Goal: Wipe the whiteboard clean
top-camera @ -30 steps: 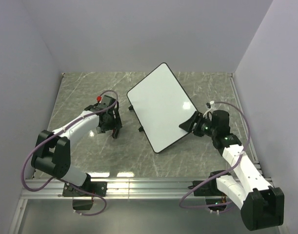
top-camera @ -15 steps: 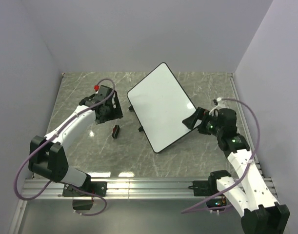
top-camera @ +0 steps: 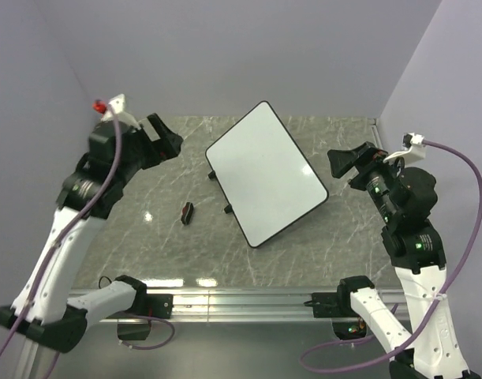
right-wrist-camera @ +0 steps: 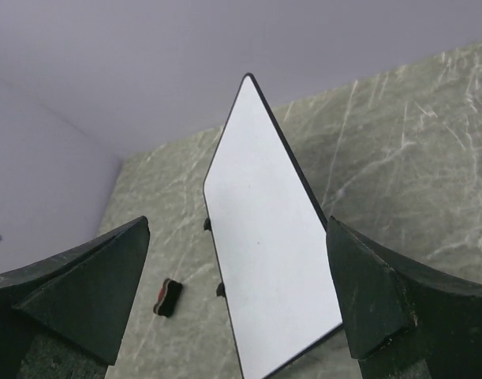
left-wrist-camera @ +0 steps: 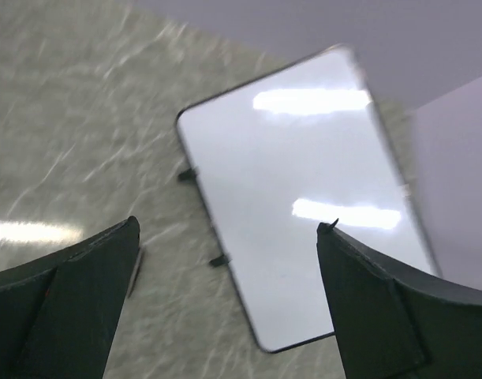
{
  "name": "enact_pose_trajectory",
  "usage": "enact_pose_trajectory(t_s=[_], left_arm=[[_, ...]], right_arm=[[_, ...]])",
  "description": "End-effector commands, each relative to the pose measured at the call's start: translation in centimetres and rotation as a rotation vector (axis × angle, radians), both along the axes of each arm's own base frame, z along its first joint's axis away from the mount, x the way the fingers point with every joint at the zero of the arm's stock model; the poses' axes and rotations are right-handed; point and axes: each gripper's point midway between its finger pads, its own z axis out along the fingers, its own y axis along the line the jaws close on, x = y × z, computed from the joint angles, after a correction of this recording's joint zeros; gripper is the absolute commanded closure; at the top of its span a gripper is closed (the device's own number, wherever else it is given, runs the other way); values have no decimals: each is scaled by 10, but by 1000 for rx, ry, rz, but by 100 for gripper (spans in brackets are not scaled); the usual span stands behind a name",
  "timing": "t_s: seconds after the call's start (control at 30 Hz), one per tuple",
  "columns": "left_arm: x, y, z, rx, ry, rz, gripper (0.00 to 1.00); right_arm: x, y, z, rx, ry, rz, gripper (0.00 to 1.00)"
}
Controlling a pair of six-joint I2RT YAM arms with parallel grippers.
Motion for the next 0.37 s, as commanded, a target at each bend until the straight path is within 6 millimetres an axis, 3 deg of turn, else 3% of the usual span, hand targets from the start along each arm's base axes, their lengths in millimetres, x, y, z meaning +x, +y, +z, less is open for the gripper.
enact_pose_trajectory(t_s=[0.0,0.03,0.07,0.1,0.17,0.23,0.33], left_arm=[[-26,0,73,-116,-221,-49,1],[-29,7,90,-144,-291,-17,1],[-32,11,88,-156,-307,3,1],[-45,20,103,-181,-373,22,1],[-49,27,104,-176,-404,50,0],[-43,26,90,-122,-354,42,1],[-33,26,51,-46,-179,62,1]], right_arm=[[6,2,-4,47,-18,-6,0],[3,5,4,58,-68,10,0],[5,9,-8,64,-54,32,0],[5,11,-9,72,-60,40,0],[6,14,-15,87,-50,52,0],[10,16,-21,92,-25,57,0],[17,20,-25,93,-1,68,0]])
